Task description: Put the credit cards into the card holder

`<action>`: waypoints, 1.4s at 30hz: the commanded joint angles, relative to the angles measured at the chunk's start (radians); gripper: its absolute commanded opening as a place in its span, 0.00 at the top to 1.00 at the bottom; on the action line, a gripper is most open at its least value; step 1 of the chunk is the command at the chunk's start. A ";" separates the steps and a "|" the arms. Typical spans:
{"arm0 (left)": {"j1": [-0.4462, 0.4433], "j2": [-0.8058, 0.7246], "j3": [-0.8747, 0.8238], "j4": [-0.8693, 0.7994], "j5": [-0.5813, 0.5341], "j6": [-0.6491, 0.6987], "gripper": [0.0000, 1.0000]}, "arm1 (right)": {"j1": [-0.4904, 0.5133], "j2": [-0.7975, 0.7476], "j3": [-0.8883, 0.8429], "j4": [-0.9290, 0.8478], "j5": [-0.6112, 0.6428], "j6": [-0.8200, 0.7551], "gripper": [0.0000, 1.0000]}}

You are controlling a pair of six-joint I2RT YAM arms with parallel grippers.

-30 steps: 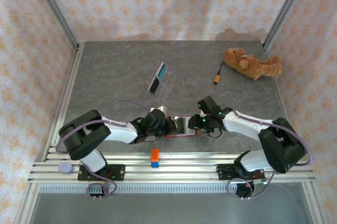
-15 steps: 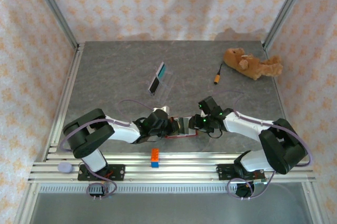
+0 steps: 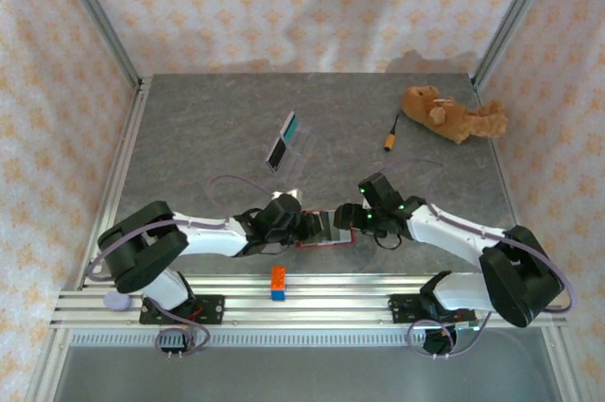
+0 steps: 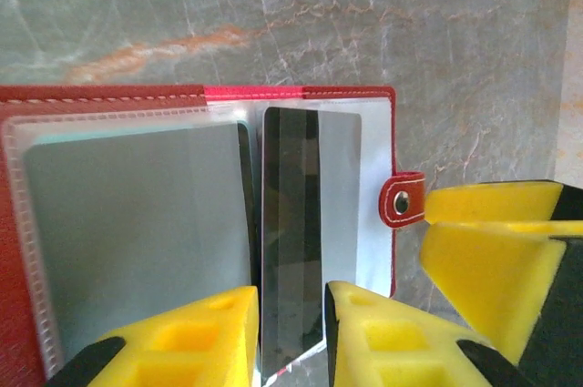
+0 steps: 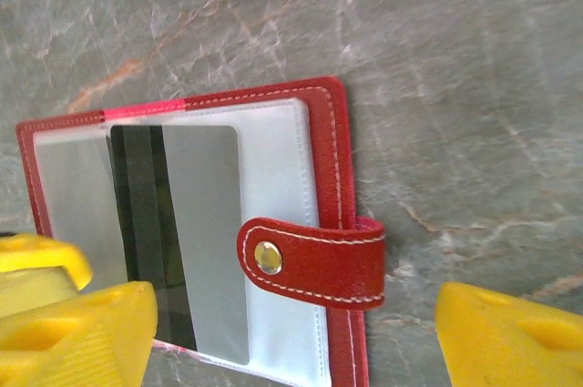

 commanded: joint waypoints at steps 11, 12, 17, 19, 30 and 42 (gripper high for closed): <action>0.024 0.009 0.058 -0.236 -0.082 0.109 0.89 | 0.151 0.129 0.158 -0.098 0.299 -0.067 0.01; 0.023 0.014 0.060 -0.243 -0.084 0.112 0.89 | 0.154 0.141 0.164 -0.095 0.295 -0.074 0.01; 0.025 0.023 0.052 -0.258 -0.099 0.108 0.91 | 0.185 0.202 0.185 -0.073 0.294 -0.094 0.01; 0.025 0.024 0.050 -0.263 -0.106 0.105 0.92 | 0.193 0.227 0.185 -0.057 0.291 -0.098 0.01; 0.040 0.010 0.011 -0.276 -0.117 0.077 0.94 | 0.199 0.244 0.146 -0.138 0.475 -0.038 0.01; 0.041 0.030 0.011 -0.258 -0.096 0.068 0.95 | 0.198 0.126 0.134 -0.151 0.374 -0.069 0.00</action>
